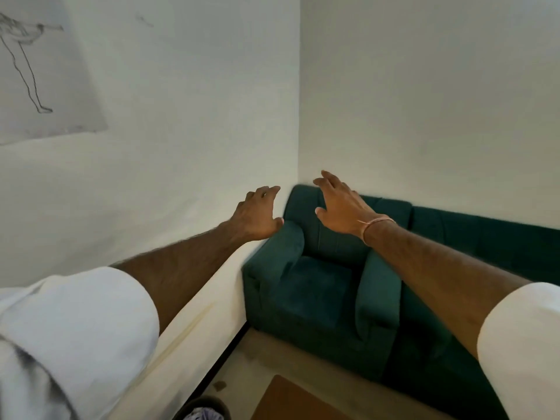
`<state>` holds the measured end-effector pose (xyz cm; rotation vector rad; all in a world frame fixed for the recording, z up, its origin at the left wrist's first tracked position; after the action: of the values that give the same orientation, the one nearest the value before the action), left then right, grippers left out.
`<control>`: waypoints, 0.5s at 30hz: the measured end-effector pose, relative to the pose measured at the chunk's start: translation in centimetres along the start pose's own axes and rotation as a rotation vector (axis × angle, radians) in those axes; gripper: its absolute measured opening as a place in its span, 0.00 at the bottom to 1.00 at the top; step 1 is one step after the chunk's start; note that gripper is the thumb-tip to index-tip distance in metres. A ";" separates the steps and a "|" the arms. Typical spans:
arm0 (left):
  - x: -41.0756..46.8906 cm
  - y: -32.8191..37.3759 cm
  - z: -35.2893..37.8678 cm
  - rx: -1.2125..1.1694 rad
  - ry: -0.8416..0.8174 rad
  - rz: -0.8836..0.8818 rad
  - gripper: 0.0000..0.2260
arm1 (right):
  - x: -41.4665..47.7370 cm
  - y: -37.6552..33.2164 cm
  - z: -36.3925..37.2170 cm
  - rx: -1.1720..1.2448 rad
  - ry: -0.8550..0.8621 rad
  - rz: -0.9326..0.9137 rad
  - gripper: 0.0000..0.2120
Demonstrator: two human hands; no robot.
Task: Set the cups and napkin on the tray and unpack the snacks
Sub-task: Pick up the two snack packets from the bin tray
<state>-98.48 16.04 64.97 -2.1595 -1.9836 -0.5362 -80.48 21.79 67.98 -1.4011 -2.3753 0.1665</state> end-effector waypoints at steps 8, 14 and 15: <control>3.1 15.9 -5.9 -0.015 0.090 0.025 0.37 | -6.5 10.8 -13.3 -0.063 0.114 -0.018 0.35; 5.2 24.6 -5.1 -0.040 0.059 0.086 0.37 | -10.1 18.3 -18.3 -0.092 0.133 0.062 0.34; 5.6 25.5 -4.9 -0.042 0.055 0.096 0.37 | -10.5 19.3 -18.7 -0.089 0.134 0.079 0.34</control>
<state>-73.71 16.78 74.62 -2.2260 -1.8456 -0.6212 -53.09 20.67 76.94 -1.4983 -2.2444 -0.0131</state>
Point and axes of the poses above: each hand's wrist, its own x-axis towards the middle knuckle, its own z-axis out of the palm, y = z × x, the point moved 5 cm from there along x, towards the middle knuckle, and after that the axes turned 15 degrees about z, right-handed, at the moved point
